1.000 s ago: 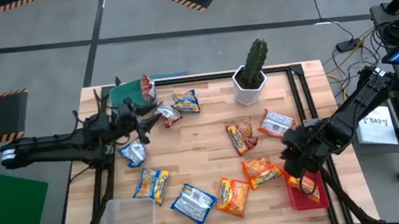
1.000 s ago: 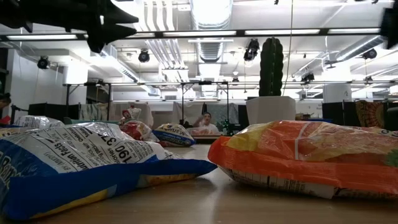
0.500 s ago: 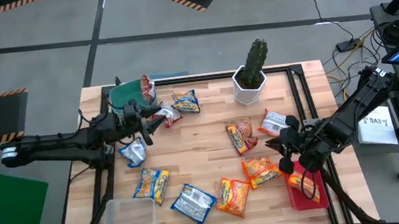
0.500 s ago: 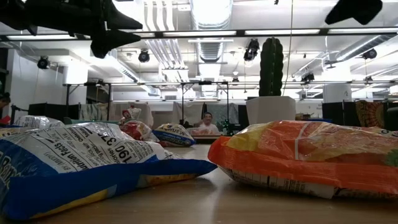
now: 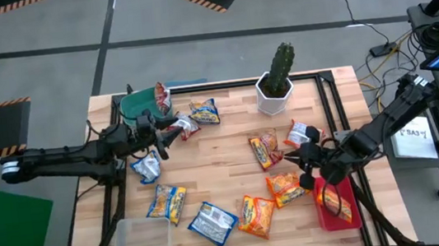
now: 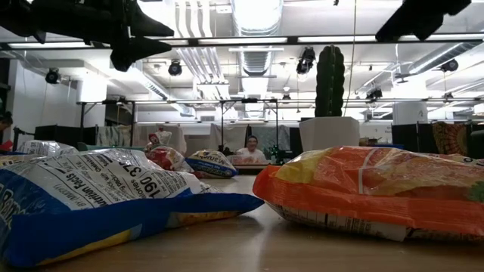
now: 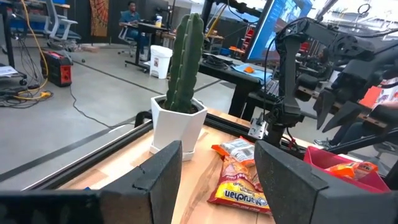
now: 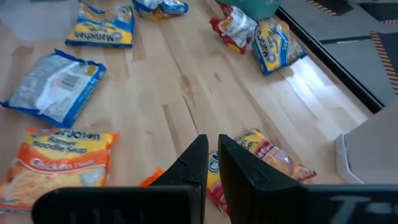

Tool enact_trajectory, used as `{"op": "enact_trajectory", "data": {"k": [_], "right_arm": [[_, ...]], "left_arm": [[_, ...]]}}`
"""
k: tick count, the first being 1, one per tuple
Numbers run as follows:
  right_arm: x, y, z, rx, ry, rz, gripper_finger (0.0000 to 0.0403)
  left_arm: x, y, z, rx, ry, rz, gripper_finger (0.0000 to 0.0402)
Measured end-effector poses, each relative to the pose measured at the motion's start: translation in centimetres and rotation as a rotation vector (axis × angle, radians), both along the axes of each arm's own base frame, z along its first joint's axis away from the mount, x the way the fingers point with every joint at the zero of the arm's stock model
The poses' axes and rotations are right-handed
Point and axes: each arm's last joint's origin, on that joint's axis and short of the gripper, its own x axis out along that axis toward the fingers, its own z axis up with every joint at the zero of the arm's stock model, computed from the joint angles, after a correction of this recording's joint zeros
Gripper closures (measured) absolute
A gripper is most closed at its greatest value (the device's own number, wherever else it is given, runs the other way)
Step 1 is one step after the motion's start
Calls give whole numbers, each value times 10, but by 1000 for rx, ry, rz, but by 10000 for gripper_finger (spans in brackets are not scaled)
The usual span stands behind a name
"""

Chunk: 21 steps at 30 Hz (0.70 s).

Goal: Sort Maruchan noodles
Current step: Put the middle left blue noodle pack into the transparent bin

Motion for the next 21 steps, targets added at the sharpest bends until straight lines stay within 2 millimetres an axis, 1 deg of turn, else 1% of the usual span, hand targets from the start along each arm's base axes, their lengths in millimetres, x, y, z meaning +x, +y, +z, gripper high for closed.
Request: {"op": "enact_trajectory", "data": {"k": [8,15,18,21], "right_arm": [[5,-2,-20,15,-54,-29,376],[9,-4,-50,23,-175,-52,376],[10,-8,-63,39,-244,-69,376],[10,-18,-73,59,-272,-121,376]], "left_arm": [[2,0,-2,-3,12,0,216],[9,1,-8,-22,39,0,216],[13,2,-10,-23,44,1,216],[16,2,-11,-22,41,1,216]]}}
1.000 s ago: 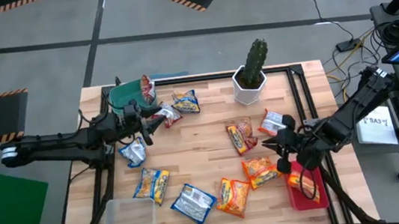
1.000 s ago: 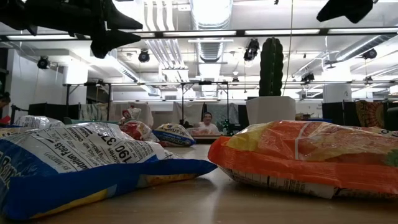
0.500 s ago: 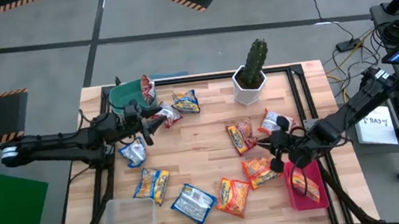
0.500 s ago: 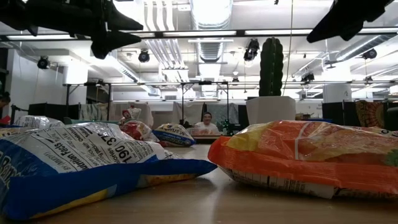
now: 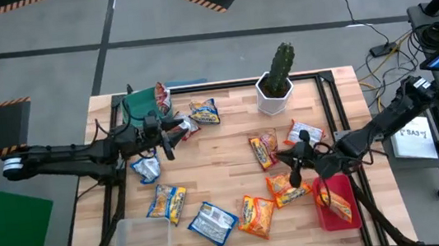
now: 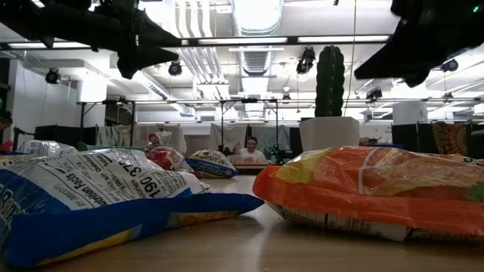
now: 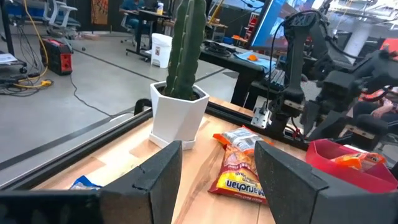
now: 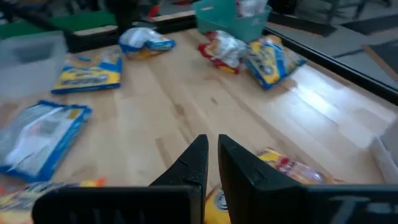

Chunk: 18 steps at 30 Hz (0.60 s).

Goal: Sort Maruchan noodles
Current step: Put the middle left blue noodle pack into the transparent bin

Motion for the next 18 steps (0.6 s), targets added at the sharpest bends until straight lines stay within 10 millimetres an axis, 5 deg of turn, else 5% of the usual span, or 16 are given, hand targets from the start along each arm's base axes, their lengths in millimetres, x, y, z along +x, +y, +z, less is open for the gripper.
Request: {"op": "enact_trajectory", "data": {"k": [11,18], "right_arm": [[14,-47,-8,351,-78,-234,376],[17,-59,-9,547,-90,-245,371]], "left_arm": [[7,1,1,11,0,-1,216],[8,-1,-1,-2,9,-52,216]]}}
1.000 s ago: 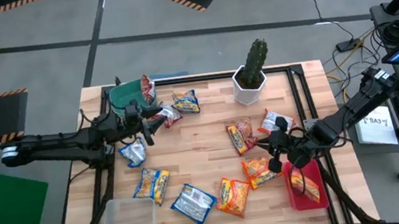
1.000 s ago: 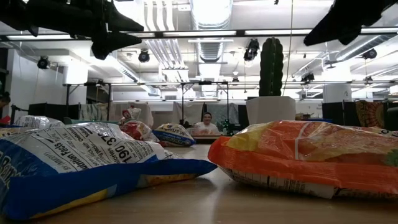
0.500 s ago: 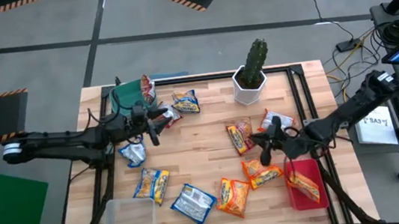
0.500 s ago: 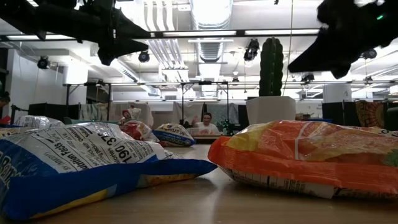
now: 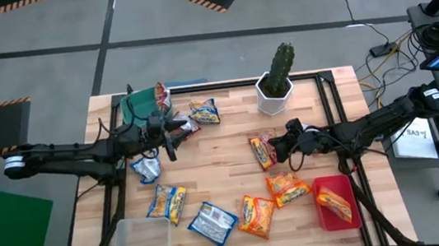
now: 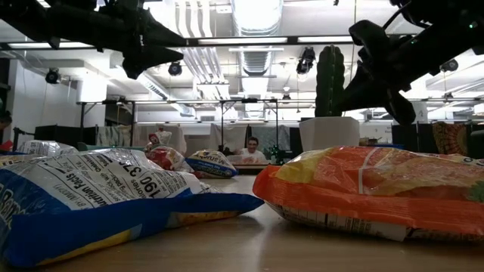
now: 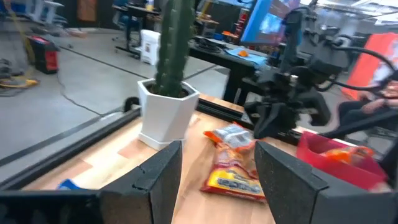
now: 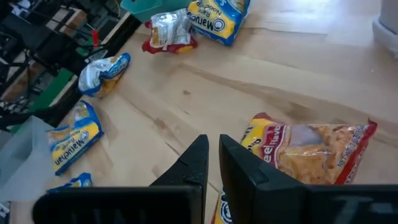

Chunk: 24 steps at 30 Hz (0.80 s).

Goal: Sort Maruchan noodles
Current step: Put the middle left blue noodle pack into the transparent bin

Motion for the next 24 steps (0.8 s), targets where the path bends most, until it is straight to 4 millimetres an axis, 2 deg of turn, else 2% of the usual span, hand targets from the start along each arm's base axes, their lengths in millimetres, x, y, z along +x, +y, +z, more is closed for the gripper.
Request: {"op": "enact_trajectory", "data": {"k": [7,16,24], "right_arm": [[0,0,-1,-7,4,-10,334],[1,-1,-2,57,-20,-61,245],[1,-2,-1,31,-23,-93,177]], "left_arm": [[0,-2,-3,-14,28,-13,216],[1,-2,-5,-30,30,-15,216],[2,-10,-6,-69,38,-68,216]]}}
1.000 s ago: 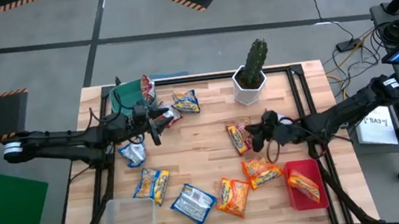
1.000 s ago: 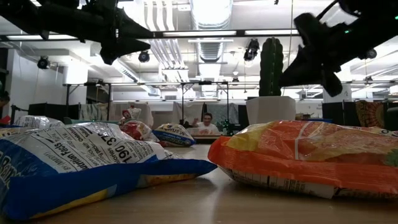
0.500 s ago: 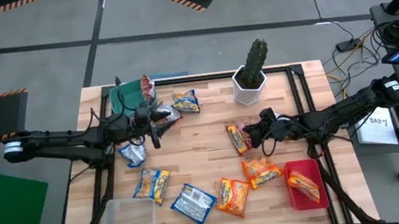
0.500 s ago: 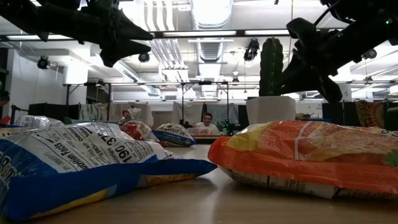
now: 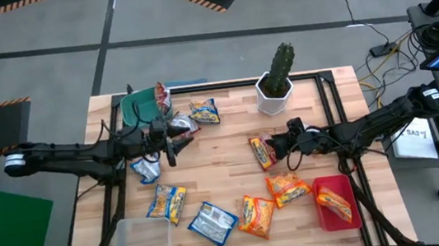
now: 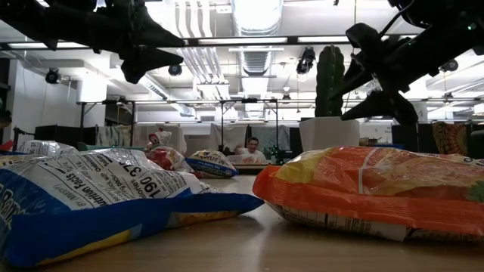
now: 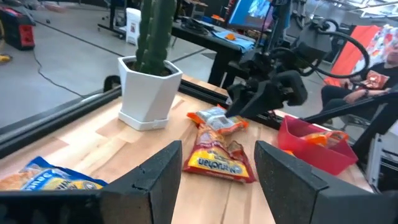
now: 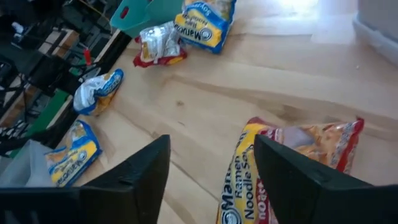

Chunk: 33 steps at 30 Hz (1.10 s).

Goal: Sort Maruchan noodles
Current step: Put the middle left blue noodle pack into the transparent bin

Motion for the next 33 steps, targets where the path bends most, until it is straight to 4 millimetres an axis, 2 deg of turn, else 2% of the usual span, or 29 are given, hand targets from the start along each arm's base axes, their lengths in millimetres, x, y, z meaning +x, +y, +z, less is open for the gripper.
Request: {"op": "enact_trajectory", "data": {"k": [5,14,21,26,33], "right_arm": [[0,-3,0,-9,0,-23,158],[3,-15,4,-36,7,-56,156],[10,-17,22,-154,17,-6,156],[14,-17,33,-266,46,49,156],[17,-19,43,-343,58,67,156]], "left_arm": [[1,-9,0,-16,-3,-43,216],[1,-24,-1,-40,0,-120,216],[-1,-31,-10,-159,81,-133,216],[-4,-31,-17,-344,312,-28,216],[1,-38,-22,-483,675,167,216]]}}
